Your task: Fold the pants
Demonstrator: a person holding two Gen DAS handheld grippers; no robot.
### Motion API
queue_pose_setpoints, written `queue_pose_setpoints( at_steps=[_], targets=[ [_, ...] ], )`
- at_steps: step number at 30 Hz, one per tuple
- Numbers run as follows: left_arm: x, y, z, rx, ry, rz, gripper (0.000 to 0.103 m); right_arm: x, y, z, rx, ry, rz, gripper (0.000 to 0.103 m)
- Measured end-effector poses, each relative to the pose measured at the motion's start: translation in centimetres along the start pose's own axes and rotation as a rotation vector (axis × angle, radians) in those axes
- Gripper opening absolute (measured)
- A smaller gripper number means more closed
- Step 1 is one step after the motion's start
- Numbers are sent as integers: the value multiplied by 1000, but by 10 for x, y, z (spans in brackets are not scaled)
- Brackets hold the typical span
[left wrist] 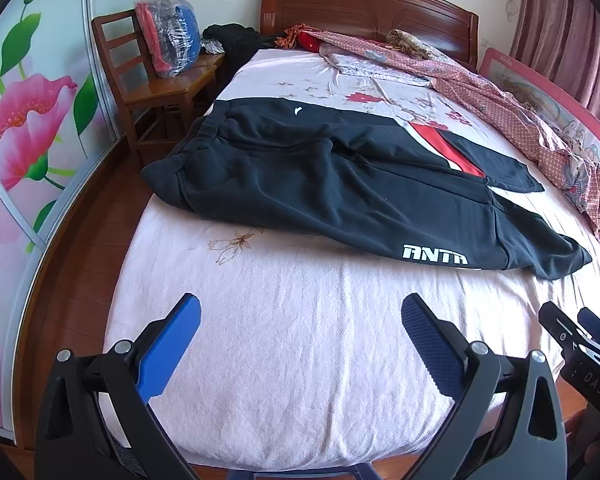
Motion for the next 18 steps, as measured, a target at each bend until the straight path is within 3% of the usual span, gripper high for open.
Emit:
queue_pose_setpoints(
  at_steps=[14,16,18],
  targets=[
    [0,2,-5,-31,5,5,101,2,3,-3,-12,10,1,100],
    [0,7,-4,-27,-4,-14,101,6,8,-3,-29,27,15,100],
    [1,18,2,-27,-33,-102,101,12,15,-2,-49,47,32,100]
  ],
)
Point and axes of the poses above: each gripper's, at about its wrist camera, not at the fingertips, and y roughly the way its jaws point, x to its right, z to its top, the point moved 9 cm from there along y, roughly the way its jaws point, and after that the axes turned 8 degrees about y, right-handed, at the moved point
